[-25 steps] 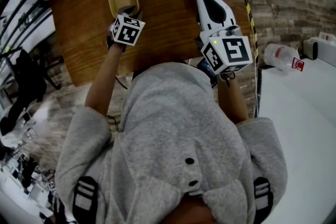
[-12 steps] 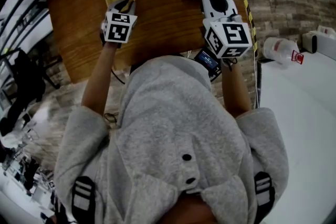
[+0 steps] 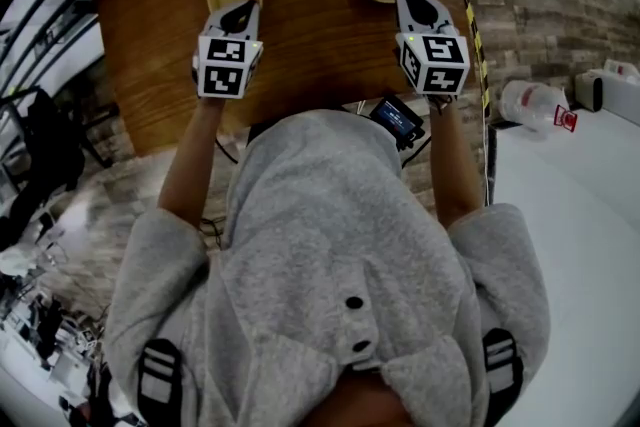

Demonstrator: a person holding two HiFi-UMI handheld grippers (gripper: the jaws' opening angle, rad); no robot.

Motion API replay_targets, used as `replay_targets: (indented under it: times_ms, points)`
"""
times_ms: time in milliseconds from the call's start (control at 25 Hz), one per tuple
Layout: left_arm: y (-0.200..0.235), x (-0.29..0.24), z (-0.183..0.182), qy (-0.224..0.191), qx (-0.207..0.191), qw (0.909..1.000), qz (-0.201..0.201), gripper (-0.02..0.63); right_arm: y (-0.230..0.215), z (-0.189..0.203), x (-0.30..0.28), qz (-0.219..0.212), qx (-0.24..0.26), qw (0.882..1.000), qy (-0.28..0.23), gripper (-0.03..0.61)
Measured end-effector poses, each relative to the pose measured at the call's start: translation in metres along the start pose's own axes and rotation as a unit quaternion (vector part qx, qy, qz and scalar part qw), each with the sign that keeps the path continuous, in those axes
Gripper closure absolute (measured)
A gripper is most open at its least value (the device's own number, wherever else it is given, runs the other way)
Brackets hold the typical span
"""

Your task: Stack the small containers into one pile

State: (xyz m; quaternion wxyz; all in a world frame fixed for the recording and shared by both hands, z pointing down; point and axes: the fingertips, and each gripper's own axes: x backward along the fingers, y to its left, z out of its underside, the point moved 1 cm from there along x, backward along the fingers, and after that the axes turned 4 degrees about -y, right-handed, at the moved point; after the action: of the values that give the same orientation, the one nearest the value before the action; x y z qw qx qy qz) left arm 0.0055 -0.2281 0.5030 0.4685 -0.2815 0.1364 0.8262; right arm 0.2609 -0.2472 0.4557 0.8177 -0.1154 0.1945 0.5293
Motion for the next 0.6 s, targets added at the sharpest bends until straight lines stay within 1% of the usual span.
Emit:
replay_targets:
  times_ms: [120,200,240,280,320,400,480,600]
  points:
    - [0.002,0.009,-0.007,-0.021,0.013,0.9997,0.000,0.601,0.003,0.019,-0.009,-0.006,0.033,0.999,0.029,0.569]
    - [0.004,0.014,-0.009,-0.034,0.025,0.9991,-0.002,0.601,0.006,0.032,-0.014,-0.018,0.048,0.997,0.053,0.568]
    - [0.004,0.017,-0.010,-0.038,0.030,0.9988,-0.004,0.601,0.007,0.038,-0.016,-0.027,0.050,0.996,0.064,0.531]
    - [0.005,0.019,-0.010,-0.041,0.035,0.9985,-0.007,0.601,0.008,0.044,-0.019,-0.036,0.051,0.995,0.074,0.474]
    - [0.007,0.020,-0.011,-0.044,0.040,0.9982,-0.009,0.601,0.008,0.047,-0.021,-0.042,0.052,0.994,0.081,0.451]
    - [0.010,0.023,-0.011,-0.048,0.051,0.9975,-0.012,0.601,0.008,0.054,-0.026,-0.046,0.067,0.992,0.092,0.451]
    - [0.010,0.025,-0.010,-0.050,0.063,0.9967,-0.013,0.601,0.007,0.063,-0.030,-0.048,0.094,0.989,0.105,0.451]
    - [0.010,0.026,-0.008,-0.047,0.068,0.9964,-0.016,0.601,0.008,0.079,-0.034,-0.049,0.124,0.982,0.135,0.454]
